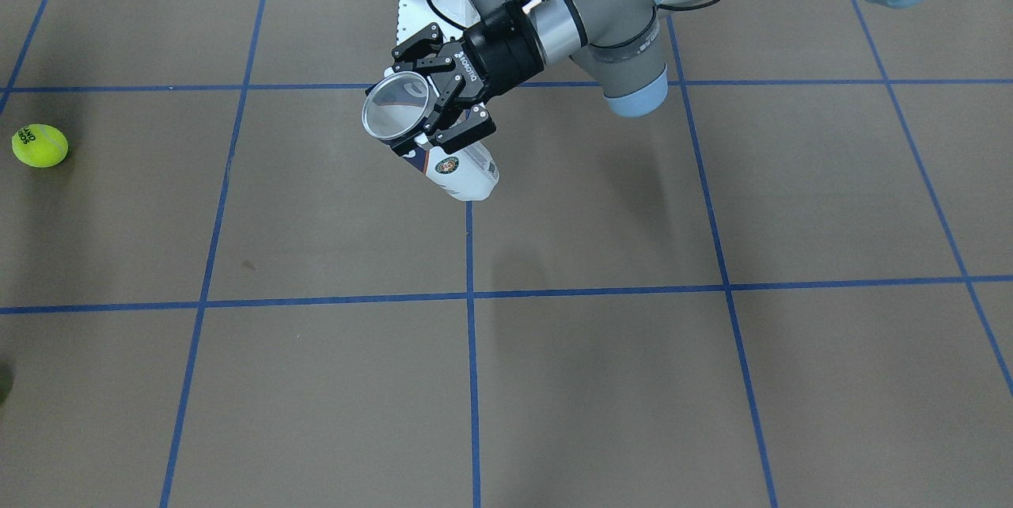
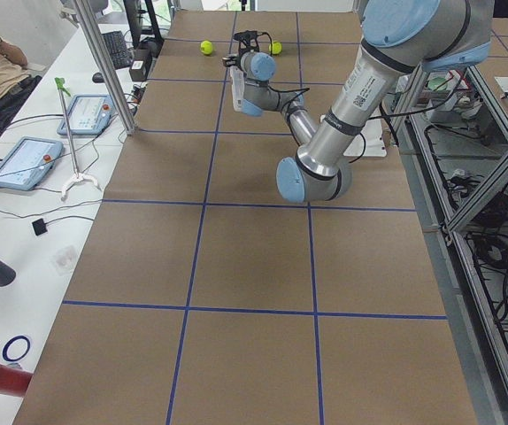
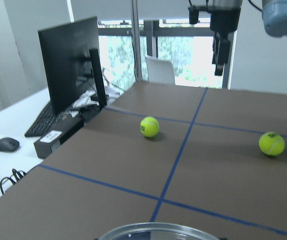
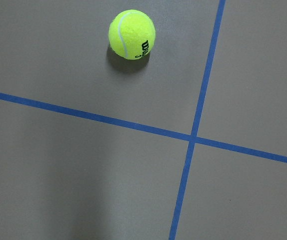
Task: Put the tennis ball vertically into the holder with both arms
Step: 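Lift the can with the left gripper and tilt it upright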
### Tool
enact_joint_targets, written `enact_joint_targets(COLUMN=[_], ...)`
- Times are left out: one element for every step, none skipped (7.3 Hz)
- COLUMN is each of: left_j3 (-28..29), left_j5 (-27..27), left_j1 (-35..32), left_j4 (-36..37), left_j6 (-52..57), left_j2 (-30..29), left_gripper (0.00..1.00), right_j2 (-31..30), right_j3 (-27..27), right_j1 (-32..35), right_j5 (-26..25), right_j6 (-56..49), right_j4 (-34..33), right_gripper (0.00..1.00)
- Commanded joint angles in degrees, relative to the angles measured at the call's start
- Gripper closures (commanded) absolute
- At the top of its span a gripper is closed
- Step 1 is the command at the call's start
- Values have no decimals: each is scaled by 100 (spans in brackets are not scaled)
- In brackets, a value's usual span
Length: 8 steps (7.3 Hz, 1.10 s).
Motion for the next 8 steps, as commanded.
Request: enact_joint_targets(left_j3=[588,808,1167,1422,1538,1713,1811,1838], left_j5=[784,1118,1374,1394,1489,1647,1683,1684], left_j1=[17,17,69,122,253,411,552,649], left_j4=[-1083,-1451,-2046,-2339,-2412,-2578,-2666,-2685], left_j6=[-387,-493,-695,-723,-723,-723,-732,-767], left_j2=[-133,-133,-133,-142,-133,-124,-124,-116], left_gripper=[42,42,42,42,42,42,42,42], right_j2=[0,0,0,0,-9,-52,-70,-88], right_j3=[7,15,15,15,7,-2,68,94], right_j1=[-5,3,-5,-5,3,12,12,12], right_j5=[0,9,9,9,44,279,325,343], right_j6=[0,0,0,-9,-26,-78,-105,-79], right_j4=[6,-2,6,6,6,6,15,6], right_gripper=[1,1,1,1,1,1,1,1])
